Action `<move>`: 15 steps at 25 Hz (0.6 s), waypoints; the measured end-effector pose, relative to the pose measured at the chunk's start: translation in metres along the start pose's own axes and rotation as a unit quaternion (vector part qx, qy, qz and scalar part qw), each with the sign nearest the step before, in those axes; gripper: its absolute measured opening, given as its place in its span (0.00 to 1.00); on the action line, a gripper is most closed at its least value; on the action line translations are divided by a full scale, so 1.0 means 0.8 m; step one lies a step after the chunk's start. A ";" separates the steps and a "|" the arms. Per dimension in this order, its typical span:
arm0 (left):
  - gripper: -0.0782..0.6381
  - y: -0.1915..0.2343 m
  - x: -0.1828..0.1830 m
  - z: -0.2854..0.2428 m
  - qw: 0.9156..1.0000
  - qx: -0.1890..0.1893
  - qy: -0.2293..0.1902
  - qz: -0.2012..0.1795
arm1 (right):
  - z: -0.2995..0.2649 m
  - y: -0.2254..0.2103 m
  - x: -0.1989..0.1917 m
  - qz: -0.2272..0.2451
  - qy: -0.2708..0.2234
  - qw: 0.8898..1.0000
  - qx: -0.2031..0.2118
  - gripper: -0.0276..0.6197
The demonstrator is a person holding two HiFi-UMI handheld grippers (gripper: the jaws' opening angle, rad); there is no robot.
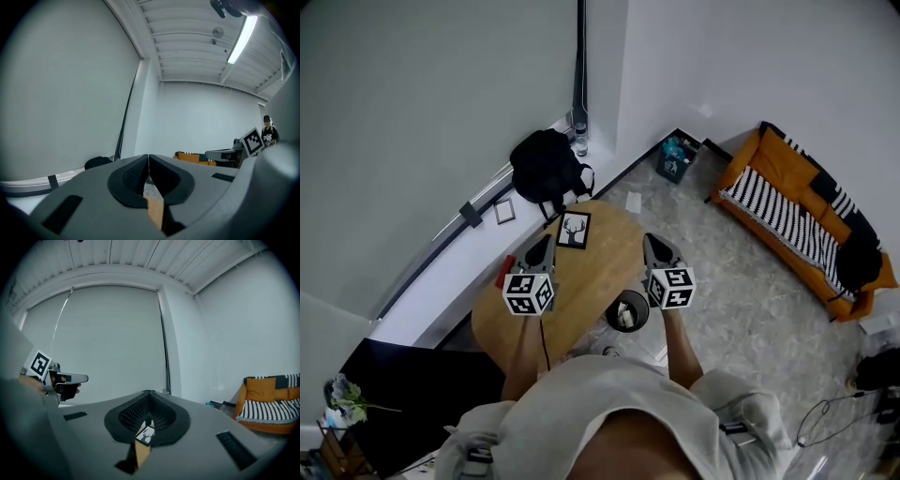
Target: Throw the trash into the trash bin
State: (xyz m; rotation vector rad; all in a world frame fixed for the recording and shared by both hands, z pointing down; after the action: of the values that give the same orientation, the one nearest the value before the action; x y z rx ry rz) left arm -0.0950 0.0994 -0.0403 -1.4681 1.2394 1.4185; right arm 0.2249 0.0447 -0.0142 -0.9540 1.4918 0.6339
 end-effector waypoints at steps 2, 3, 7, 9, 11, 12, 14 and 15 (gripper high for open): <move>0.14 0.000 0.000 -0.004 1.000 -0.001 0.001 -0.002 | -0.003 -0.002 0.001 -0.001 -0.001 1.000 -0.002 0.09; 0.14 0.000 0.000 -0.005 1.000 -0.001 0.002 -0.002 | -0.004 -0.002 0.001 -0.001 0.000 1.000 -0.002 0.09; 0.14 0.000 0.000 -0.005 1.000 -0.001 0.003 0.002 | -0.005 -0.001 0.003 0.002 0.000 1.000 0.000 0.09; 0.14 0.001 0.000 -0.005 1.000 -0.001 0.002 0.001 | -0.006 -0.001 0.004 0.004 -0.002 1.000 -0.001 0.09; 0.14 0.001 0.002 -0.006 1.000 -0.002 0.000 -0.001 | -0.007 -0.001 0.006 0.003 -0.003 1.000 -0.002 0.09; 0.14 0.000 0.003 -0.006 1.000 -0.003 0.000 -0.002 | -0.008 -0.001 0.007 0.003 -0.004 1.000 -0.002 0.09; 0.14 0.000 0.004 -0.007 1.000 -0.004 -0.001 -0.003 | -0.009 -0.001 0.008 0.004 -0.004 1.000 -0.002 0.09; 0.14 0.000 0.004 -0.007 1.000 -0.004 -0.001 -0.003 | -0.009 -0.001 0.008 0.005 -0.004 1.000 -0.002 0.09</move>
State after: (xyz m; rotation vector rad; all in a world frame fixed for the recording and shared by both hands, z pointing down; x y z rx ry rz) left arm -0.0937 0.0939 -0.0428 -1.4745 1.2285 1.4205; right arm 0.2222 0.0371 -0.0193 -0.9464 1.4890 0.6469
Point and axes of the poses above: the fingertips, and each gripper's own axes: z backward along the fingers, y to its left, x out of its top, the point moved 10 cm from there along z, backward along the fingers, and after that the axes turned 1 degree about -y, right-handed, at the moved point
